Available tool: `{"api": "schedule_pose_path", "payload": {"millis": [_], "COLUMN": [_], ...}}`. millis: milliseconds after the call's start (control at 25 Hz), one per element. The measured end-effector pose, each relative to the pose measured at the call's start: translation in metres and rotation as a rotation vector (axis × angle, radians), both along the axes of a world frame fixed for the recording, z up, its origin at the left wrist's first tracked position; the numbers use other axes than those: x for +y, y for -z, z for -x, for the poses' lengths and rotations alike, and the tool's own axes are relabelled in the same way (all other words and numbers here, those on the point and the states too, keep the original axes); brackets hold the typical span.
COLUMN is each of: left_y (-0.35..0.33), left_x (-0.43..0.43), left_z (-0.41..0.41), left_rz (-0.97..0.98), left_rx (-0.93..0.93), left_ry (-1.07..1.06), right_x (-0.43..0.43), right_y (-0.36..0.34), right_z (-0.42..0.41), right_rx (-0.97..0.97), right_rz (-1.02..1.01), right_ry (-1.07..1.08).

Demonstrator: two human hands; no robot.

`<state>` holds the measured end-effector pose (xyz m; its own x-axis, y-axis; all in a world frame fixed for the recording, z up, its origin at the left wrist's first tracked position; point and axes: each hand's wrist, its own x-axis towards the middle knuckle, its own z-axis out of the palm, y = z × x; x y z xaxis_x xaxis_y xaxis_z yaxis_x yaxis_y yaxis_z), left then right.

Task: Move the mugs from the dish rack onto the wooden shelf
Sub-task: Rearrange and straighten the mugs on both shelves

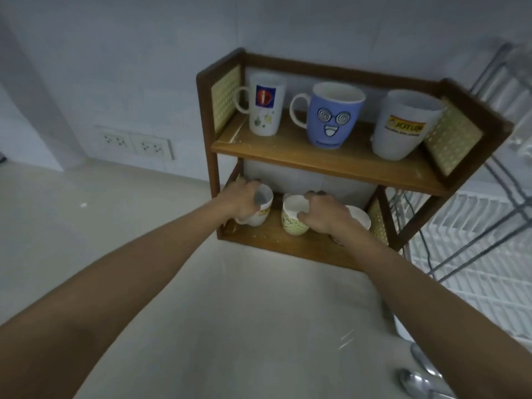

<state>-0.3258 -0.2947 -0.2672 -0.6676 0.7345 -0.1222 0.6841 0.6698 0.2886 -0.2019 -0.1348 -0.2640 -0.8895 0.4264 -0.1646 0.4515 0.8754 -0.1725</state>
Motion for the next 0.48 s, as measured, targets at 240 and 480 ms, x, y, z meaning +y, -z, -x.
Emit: {"api": "schedule_pose_path", "payload": {"millis": [240, 480], "left_y": [0.019, 0.006], "left_x": [0.031, 0.046], "left_z": [0.028, 0.036], "left_rz": [0.291, 0.464], "left_rx": [-0.076, 0.079], "left_ry": [0.205, 0.117], "right_x": [0.013, 0.032], "right_y": [0.048, 0.053], "right_z": [0.042, 0.045], "right_rx": [-0.119, -0.144], "right_rz": [-0.162, -0.147], "right_ry": [0.037, -0.049]}}
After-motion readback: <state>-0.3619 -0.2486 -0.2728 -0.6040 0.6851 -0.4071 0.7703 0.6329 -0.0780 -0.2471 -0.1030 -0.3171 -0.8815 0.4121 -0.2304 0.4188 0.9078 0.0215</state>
